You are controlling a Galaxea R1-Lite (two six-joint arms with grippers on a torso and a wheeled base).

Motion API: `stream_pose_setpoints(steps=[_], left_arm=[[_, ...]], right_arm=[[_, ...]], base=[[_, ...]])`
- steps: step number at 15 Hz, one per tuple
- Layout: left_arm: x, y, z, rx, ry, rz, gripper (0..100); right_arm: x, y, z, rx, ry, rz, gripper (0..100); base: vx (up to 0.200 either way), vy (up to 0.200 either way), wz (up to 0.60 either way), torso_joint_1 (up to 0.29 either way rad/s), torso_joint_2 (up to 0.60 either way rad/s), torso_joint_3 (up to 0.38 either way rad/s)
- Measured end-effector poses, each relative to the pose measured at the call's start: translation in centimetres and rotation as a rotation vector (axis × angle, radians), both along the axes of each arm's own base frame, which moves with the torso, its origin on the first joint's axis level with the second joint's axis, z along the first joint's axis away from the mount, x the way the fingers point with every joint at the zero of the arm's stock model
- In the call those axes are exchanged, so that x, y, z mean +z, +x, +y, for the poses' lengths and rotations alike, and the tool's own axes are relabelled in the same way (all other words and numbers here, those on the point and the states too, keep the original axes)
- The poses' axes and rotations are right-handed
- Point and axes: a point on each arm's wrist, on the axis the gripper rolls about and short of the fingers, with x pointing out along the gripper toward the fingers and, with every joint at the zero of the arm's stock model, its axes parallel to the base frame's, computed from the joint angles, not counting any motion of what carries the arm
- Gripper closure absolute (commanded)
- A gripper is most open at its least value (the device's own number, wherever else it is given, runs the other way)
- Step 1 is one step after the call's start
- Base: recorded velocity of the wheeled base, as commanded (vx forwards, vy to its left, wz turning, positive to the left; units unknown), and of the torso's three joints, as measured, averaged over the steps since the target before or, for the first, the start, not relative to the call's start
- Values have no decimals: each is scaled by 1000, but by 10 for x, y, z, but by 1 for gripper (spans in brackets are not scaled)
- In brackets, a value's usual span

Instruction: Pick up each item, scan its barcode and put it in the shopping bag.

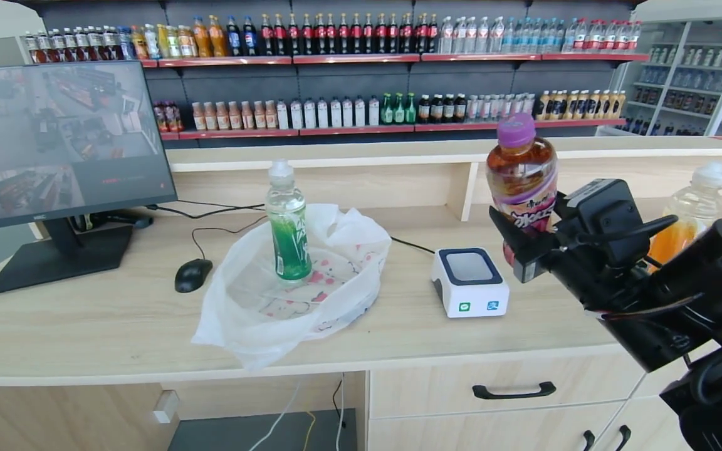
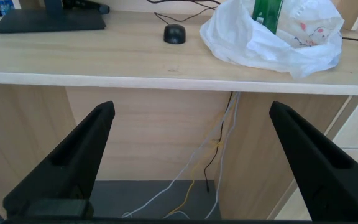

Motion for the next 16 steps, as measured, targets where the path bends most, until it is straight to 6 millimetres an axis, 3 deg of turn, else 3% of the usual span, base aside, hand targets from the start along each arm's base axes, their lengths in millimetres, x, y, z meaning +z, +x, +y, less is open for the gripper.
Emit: stream_pose_setpoints(steps=[5,8,16], left_arm=[[0,0,0,0,0,-1,0],[0,0,0,0,0,0,0],[0,0,0,0,0,0,0]], right_arm=[[-8,9,-3,5,-52,9,100],[-11,20,-7,126,-219,-69,100],[-25,35,-19,189,-432,-145,100]], base=[[0,0,0,0,0,0],[0,0,0,0,0,0],[0,0,0,0,0,0]])
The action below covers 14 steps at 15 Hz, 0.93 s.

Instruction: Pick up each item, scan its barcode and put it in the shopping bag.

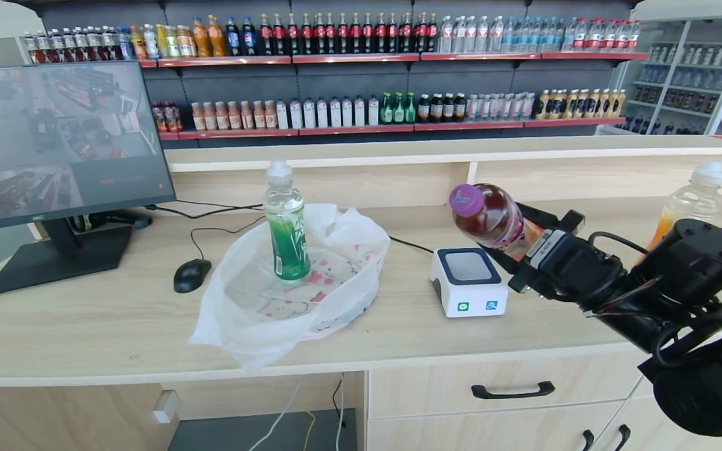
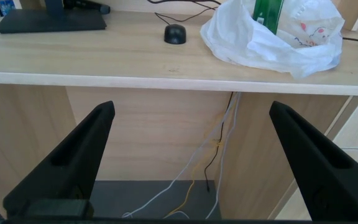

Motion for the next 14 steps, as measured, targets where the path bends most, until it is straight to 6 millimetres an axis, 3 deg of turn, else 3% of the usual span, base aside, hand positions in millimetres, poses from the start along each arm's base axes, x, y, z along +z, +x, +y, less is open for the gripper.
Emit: stream_pose_setpoints(steps=[9,14], left_arm=[[0,0,0,0,0,0,0],[0,0,0,0,0,0,0]], right_arm=[[-14,16,-17,148,-111,-24,100],[-23,28,-13,205,-151,-44,100]], base=[[0,0,0,0,0,0],[0,0,0,0,0,0]])
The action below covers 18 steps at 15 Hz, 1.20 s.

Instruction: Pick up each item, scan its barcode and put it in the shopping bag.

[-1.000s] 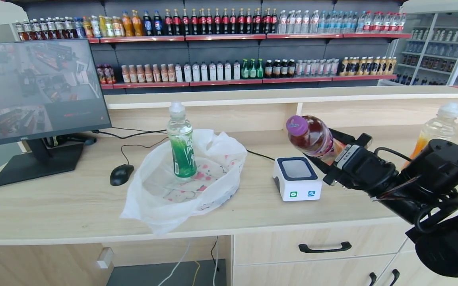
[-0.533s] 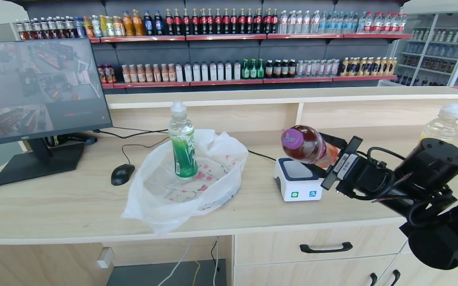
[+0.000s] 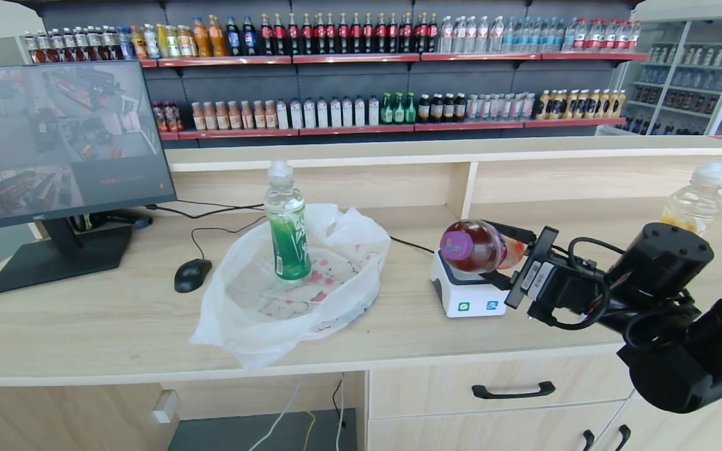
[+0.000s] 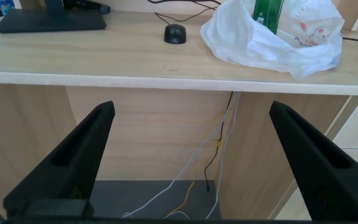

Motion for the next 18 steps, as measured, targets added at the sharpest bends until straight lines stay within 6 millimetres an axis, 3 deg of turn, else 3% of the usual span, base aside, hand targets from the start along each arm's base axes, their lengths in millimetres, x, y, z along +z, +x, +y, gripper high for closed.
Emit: stream_pose_setpoints(steps=[18], left_arm=[[0,0,0,1,0,0,0]], right_arm=[[-9,9,9,26,-12,4,100]], base=[[0,0,0,0,0,0]])
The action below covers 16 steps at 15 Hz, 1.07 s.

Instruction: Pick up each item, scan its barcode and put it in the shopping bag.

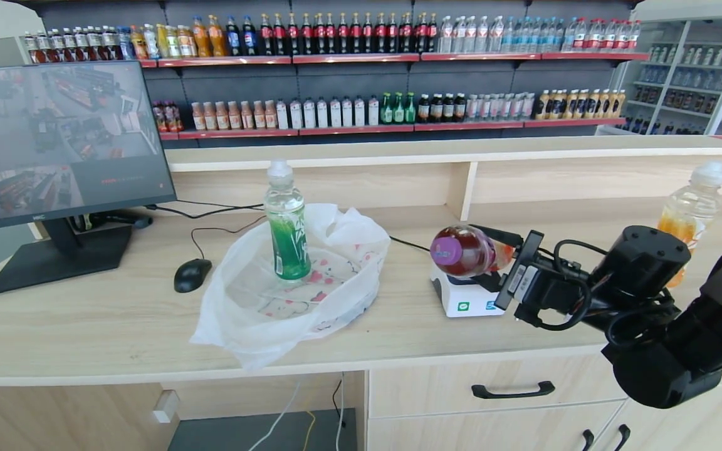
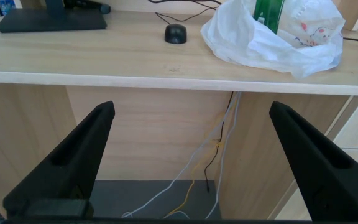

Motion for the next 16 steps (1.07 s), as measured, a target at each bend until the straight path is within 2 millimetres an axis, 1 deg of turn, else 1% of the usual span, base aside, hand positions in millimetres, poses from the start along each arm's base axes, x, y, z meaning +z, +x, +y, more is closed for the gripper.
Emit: stream_pose_setpoints(steps=[4,7,11,14,16], left_arm=[[0,0,0,-1,0,0,0],[0,0,0,-1,0,0,0],[0,0,0,-1,0,1,0],[0,0,0,-1,0,0,0],[0,0,0,0,0,0,0]], right_arm=[[-1,-1,2,6,-1,5,100],[-2,-5,8,27,-3,9,100],[-1,-6,9,28,-4,4,100],[2,-7,8,28,2,5,100],[8,-8,8,35,36,23,100]], base=[[0,0,0,0,0,0],[0,0,0,0,0,0],[0,0,0,0,0,0],[0,0,0,0,0,0],[0,0,0,0,0,0]])
